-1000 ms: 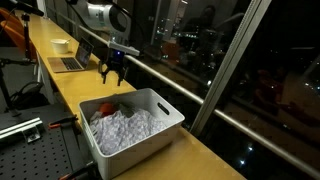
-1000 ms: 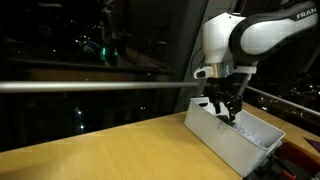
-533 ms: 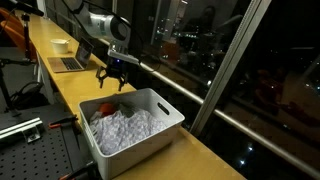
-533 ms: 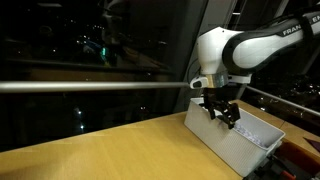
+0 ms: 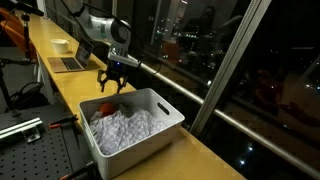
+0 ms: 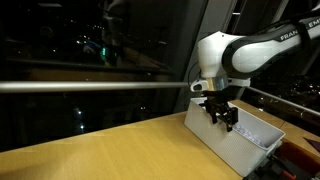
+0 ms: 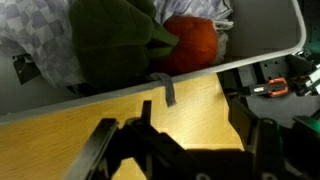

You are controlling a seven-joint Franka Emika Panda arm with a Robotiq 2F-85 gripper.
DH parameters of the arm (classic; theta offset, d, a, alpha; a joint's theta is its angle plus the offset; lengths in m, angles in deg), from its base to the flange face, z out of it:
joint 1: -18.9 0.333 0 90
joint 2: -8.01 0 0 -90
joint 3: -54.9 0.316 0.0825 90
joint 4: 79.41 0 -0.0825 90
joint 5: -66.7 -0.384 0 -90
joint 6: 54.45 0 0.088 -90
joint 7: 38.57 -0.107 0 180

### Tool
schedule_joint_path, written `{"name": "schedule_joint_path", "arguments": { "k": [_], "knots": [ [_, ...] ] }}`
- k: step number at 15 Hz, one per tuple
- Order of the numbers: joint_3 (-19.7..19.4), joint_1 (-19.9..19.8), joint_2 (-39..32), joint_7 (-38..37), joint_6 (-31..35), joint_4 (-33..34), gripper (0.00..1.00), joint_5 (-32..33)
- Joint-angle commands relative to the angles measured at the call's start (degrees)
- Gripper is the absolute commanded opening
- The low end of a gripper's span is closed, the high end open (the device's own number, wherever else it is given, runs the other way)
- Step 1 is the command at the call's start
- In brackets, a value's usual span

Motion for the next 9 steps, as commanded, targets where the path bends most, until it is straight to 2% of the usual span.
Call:
{"name": "schedule_joint_path", "arguments": {
  "k": [1, 4, 5, 7, 8, 9],
  "knots": [
    [0.02, -0.72, -0.24, 0.21, 1.8, -0.98, 0.75, 0.39],
    [-0.05, -1.24, -0.08, 0.16, 2.98, -2.36, 0.72, 0.25],
    [-0.08, -1.47, 0.03, 0.14, 3.65, -2.94, 0.64, 0.16],
    [-0.14, -1.76, -0.01, 0.13, 4.4, -3.57, 0.6, 0.13],
    [-0.14, -1.82, -0.05, 0.16, 4.52, -3.71, 0.51, 0.13],
    [-0.14, -1.82, -0.14, 0.18, 4.79, -3.65, 0.51, 0.14]
  ]
}}
